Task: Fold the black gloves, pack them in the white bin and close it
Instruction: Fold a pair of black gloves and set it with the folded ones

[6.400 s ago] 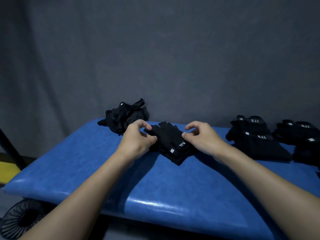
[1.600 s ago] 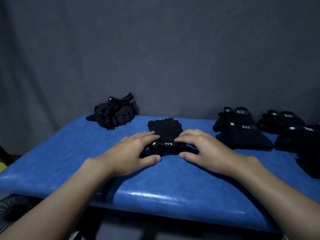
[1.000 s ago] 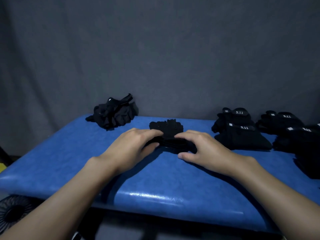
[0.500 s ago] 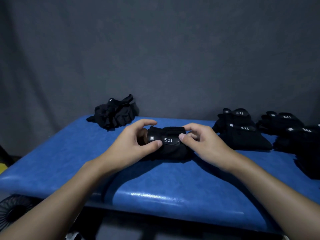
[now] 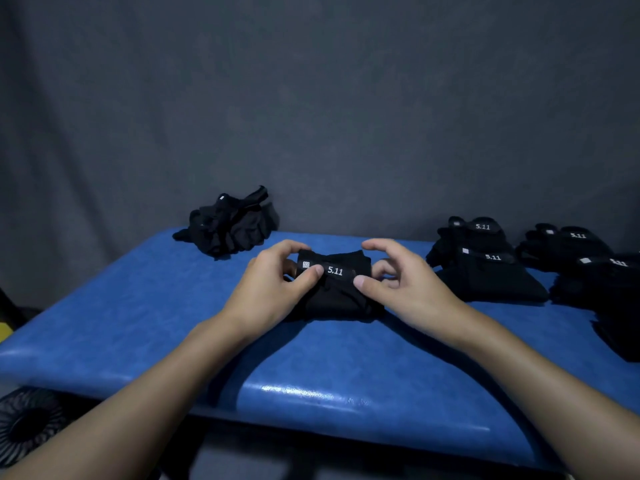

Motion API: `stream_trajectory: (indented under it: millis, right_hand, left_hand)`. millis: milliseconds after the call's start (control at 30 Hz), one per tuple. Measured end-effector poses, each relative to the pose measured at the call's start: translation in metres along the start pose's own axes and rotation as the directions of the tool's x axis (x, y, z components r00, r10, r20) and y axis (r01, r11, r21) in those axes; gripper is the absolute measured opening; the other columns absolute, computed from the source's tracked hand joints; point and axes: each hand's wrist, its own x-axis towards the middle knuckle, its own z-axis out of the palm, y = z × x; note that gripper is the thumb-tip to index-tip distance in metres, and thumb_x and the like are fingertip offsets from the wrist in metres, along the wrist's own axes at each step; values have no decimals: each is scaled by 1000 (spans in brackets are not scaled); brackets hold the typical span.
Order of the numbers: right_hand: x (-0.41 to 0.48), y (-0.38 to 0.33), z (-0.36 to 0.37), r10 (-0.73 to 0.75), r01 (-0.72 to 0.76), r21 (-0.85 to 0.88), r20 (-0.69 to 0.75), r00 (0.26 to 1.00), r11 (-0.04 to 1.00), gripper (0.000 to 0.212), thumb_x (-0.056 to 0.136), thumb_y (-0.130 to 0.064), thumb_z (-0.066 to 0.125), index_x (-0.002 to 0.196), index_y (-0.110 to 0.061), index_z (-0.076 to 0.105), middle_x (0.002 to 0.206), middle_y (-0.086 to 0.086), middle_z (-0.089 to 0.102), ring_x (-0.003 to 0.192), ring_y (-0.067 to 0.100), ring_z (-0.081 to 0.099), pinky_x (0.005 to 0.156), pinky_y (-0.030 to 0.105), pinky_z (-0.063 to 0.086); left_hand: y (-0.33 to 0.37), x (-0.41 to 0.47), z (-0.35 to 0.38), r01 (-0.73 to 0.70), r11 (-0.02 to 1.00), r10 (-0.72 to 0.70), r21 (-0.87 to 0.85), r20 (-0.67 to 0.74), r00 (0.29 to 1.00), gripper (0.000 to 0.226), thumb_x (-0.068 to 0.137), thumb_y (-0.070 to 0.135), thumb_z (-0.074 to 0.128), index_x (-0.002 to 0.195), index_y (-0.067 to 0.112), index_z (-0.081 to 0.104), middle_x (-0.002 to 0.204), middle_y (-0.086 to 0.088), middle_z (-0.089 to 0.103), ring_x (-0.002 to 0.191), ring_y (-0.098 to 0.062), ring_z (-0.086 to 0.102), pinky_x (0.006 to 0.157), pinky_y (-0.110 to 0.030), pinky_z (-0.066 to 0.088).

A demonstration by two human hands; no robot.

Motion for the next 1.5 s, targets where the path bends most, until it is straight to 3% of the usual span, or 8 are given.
stream_trajectory:
  millis: [167, 367, 533, 700, 867, 967, 1133, 1500]
  right_hand:
    - [7, 5, 7, 11, -19, -56, -145, 989, 998, 35, 91, -27, 67, 123, -27, 53, 75, 2, 69, 82, 23, 67, 88, 43, 53]
    - [8, 4, 10, -72, 36, -136, -266, 961, 990, 13, 93, -30, 63, 105, -25, 62, 55, -5, 53, 57, 9, 48, 67, 33, 46]
    - [0, 3, 4, -61, 39, -226, -94, 994, 973, 35, 85, -38, 71, 116, -38, 56, 84, -5, 61, 81, 9, 59, 75, 24, 47]
    - [3, 9, 6, -76, 52, -326, -59, 995, 944, 38, 90, -35, 65, 126, -40, 52, 88, -8, 58, 79, 10, 57, 73, 26, 46]
    - [2, 9, 4, -94, 91, -387, 9, 995, 917, 44, 94, -36, 61, 134, -46, 45, 113, -12, 53, 106, 6, 54, 94, 28, 44]
    - [0, 7, 2, -89, 103, -408, 51, 995, 907, 44, 91, -41, 63, 133, -43, 51, 115, -13, 57, 111, 5, 54, 101, 34, 43]
    - [-8, 2, -2, -57, 96, -463, 98, 994, 881, 60, 76, -59, 67, 132, -40, 53, 116, -14, 59, 110, 7, 55, 105, 42, 40]
    - [-60, -2, -43, -39, 79, -621, 78, 996, 780, 60, 79, -55, 69, 134, -41, 48, 117, -21, 56, 109, 1, 47, 105, 35, 35]
  left_hand:
    - [4, -2, -3, 18, 998, -20, 58, 26, 999, 40, 92, 39, 64, 129, 33, 50, 101, 11, 65, 78, -4, 63, 67, -19, 46]
    - [1, -4, -6, 48, 998, -51, 44, 68, 996, 44, 91, 36, 67, 128, 37, 45, 104, 10, 65, 83, -7, 64, 70, -21, 47]
    - [-1, -2, -3, 54, 998, -56, 46, 52, 997, 40, 91, 35, 67, 125, 35, 45, 101, 8, 66, 78, -7, 65, 64, -20, 47]
    - [4, -5, -5, 31, 991, -40, 132, 64, 997, 43, 93, 37, 63, 130, 33, 40, 116, 10, 57, 75, -6, 60, 67, -21, 44]
    - [8, -9, -14, -72, 981, 49, 179, 127, 991, 34, 91, 35, 63, 117, 43, 43, 127, 10, 47, 83, -6, 60, 79, -25, 51]
    - [8, -10, -21, -55, 984, 23, 167, 186, 982, 21, 89, 32, 67, 106, 37, 56, 116, 11, 59, 84, -14, 64, 82, -37, 56]
    - [9, -11, -28, -8, 996, -19, 94, 281, 959, 19, 86, 25, 75, 102, 32, 65, 99, 11, 68, 88, -17, 66, 81, -37, 57]
    - [34, -19, -5, -115, 991, 70, 60, 505, 860, 39, 77, 26, 84, 109, 37, 65, 106, 5, 67, 99, -8, 64, 79, -11, 49]
